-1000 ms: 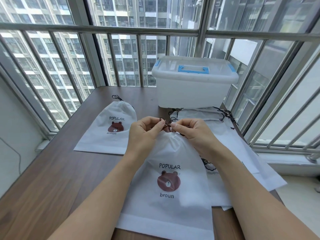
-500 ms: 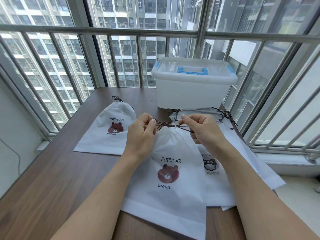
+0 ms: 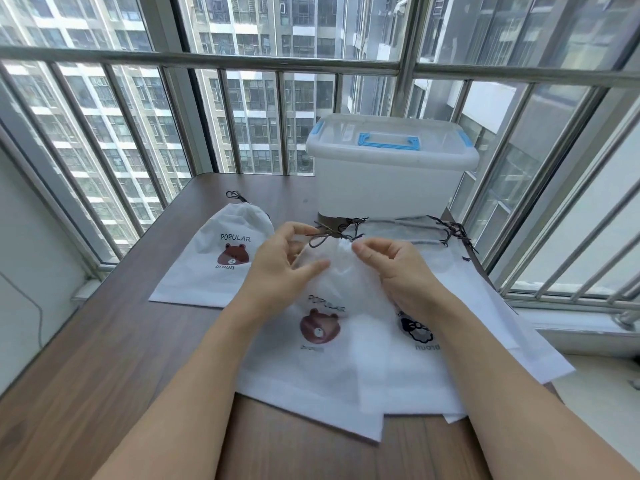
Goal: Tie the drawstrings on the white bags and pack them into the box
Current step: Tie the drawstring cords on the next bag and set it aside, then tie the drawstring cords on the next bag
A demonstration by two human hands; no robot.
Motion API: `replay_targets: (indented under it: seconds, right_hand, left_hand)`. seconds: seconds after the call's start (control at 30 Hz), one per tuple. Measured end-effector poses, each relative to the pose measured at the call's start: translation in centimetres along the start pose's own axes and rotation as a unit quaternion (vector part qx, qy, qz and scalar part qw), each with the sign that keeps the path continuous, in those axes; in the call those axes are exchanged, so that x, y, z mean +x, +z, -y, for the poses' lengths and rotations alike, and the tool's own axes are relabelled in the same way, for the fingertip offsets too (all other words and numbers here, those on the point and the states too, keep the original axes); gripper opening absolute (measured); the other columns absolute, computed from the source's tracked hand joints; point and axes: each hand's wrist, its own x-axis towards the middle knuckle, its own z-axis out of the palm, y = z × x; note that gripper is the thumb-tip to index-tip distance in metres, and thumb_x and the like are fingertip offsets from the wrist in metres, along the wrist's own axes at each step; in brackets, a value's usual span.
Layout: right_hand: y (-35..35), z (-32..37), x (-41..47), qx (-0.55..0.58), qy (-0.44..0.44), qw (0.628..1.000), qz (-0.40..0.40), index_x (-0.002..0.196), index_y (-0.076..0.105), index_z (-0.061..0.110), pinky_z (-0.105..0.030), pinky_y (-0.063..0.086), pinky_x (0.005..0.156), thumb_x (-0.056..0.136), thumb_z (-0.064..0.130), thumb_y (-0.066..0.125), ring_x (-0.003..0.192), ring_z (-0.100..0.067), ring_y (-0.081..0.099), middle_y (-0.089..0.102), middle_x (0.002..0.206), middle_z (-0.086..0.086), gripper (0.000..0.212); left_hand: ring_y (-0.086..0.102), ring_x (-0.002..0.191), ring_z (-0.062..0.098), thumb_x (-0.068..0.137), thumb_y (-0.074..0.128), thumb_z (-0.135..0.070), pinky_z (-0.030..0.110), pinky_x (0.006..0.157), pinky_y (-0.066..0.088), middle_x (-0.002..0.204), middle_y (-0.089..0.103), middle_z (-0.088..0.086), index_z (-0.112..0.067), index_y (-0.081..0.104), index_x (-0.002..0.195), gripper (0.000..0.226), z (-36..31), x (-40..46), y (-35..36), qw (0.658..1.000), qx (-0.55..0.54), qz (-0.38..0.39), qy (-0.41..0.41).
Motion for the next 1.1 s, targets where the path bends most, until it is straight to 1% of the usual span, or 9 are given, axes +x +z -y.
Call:
replay_targets:
  seconds: [0.07,0.13,0.27,0.43,0.53,0.63,0.77,0.9,1.1]
  right_hand:
    - [-0.6,-0.1,0.7,-0.111,-0.06,0.989,-0.081,0.114,0.071,0.014,-0.016,0.05,0.059,0.096,0.032,0.066,0.082,-0.014,0.063,0.067,0.125,-0.009,0.026]
    - [-2.1,-0.3,1.0,-0.33,-0.119,0.926,-0.139,0.124,0.067,0.021,-0.011,0.046,0.083,0.095,0.033,0.068,0.107,-0.012,0.058,0.057,0.133,0.002,0.032]
    - [-3.2,-0.9,0.9,-0.487,-0.072,0.86,-0.133,0.135,0.061,0.021,-0.035,0.04,0.108,0.093,0.03,0.07,0.126,-0.018,0.053,0.056,0.139,0.002,0.043]
    - [-3.2,-0.7,1.2,-0.484,-0.083,0.855,-0.168,0.091,0.068,0.022,-0.033,0.04,0.076,0.096,0.027,0.066,0.088,-0.024,0.058,0.06,0.095,-0.003,0.007]
    - [-3.2,0.2,0.9,-0.309,-0.097,0.935,-0.143,0.081,0.065,0.012,-0.027,0.038,0.055,0.098,0.023,0.065,0.056,-0.018,0.049,0.056,0.074,-0.006,0.02]
    - [-2.0,1.9,-0.2,-0.145,-0.116,0.977,-0.108,0.078,0.06,0.005,-0.021,0.033,0.04,0.1,0.015,0.061,0.04,-0.017,0.046,0.055,0.061,-0.001,0.024]
    - [0.4,1.6,-0.8,-0.114,-0.098,0.986,-0.076,0.081,0.058,-0.008,-0.02,0.043,0.039,0.1,0.008,0.06,0.039,-0.01,0.05,0.054,0.057,-0.003,0.025]
    - [0.1,1.1,-0.5,-0.166,-0.02,0.985,-0.048,0.098,0.071,0.005,-0.026,0.047,0.044,0.092,0.018,0.073,0.049,-0.017,0.059,0.067,0.082,-0.007,0.014]
    - [-3.6,1.1,0.0,-0.364,-0.032,0.929,-0.065,0.081,0.073,0.016,-0.025,0.037,0.058,0.088,0.038,0.075,0.058,-0.01,0.047,0.06,0.067,0.003,0.024]
  left_hand:
    - [0.069,0.073,0.022,0.08,0.082,-0.015,0.035,0.069,0.057,0.087,0.074,0.005,-0.025,0.063,0.108,0.036,-0.3,0.4,-1.9,0.998,0.027,-0.055,0.01]
    - [0.063,0.064,0.016,0.079,0.083,-0.017,0.031,0.063,0.051,0.081,0.073,0.009,-0.028,0.064,0.105,0.034,-0.3,0.8,-4.5,0.994,0.043,-0.097,0.011]
    - [0.055,0.07,0.008,0.08,0.082,-0.023,0.027,0.065,0.043,0.087,0.07,0.005,-0.028,0.064,0.11,0.035,1.2,1.2,-8.5,0.97,0.154,-0.187,-0.014]
    - [0.056,0.12,0.028,0.083,0.078,-0.015,0.037,0.101,0.042,0.126,0.064,0.01,-0.012,0.055,0.133,0.055,3.2,1.7,-8.7,0.911,0.278,-0.303,-0.003]
    - [0.057,0.118,0.022,0.088,0.071,-0.024,0.032,0.101,0.044,0.125,0.063,0.007,-0.01,0.06,0.127,0.043,1.8,1.5,-6.6,0.883,0.259,-0.368,0.134]
    - [0.065,0.101,0.009,0.08,0.071,-0.056,0.022,0.08,0.053,0.114,0.066,0.0,-0.018,0.063,0.119,0.055,-0.9,0.2,-2.6,0.976,-0.006,-0.175,0.13]
    - [0.071,0.081,0.019,0.075,0.078,-0.038,0.03,0.059,0.059,0.106,0.069,0.004,-0.014,0.061,0.119,0.053,-1.4,-0.5,1.4,0.974,-0.212,0.068,-0.05]
    - [0.067,0.068,0.017,0.078,0.066,0.009,0.026,0.056,0.055,0.093,0.073,0.009,-0.006,0.069,0.108,0.033,-0.4,-0.1,1.7,0.97,-0.214,0.05,-0.105]
    - [0.061,0.055,0.013,0.081,0.049,0.01,0.018,0.049,0.048,0.068,0.066,0.003,-0.004,0.066,0.092,0.025,-0.8,1.0,-0.8,0.971,-0.176,0.039,-0.159]
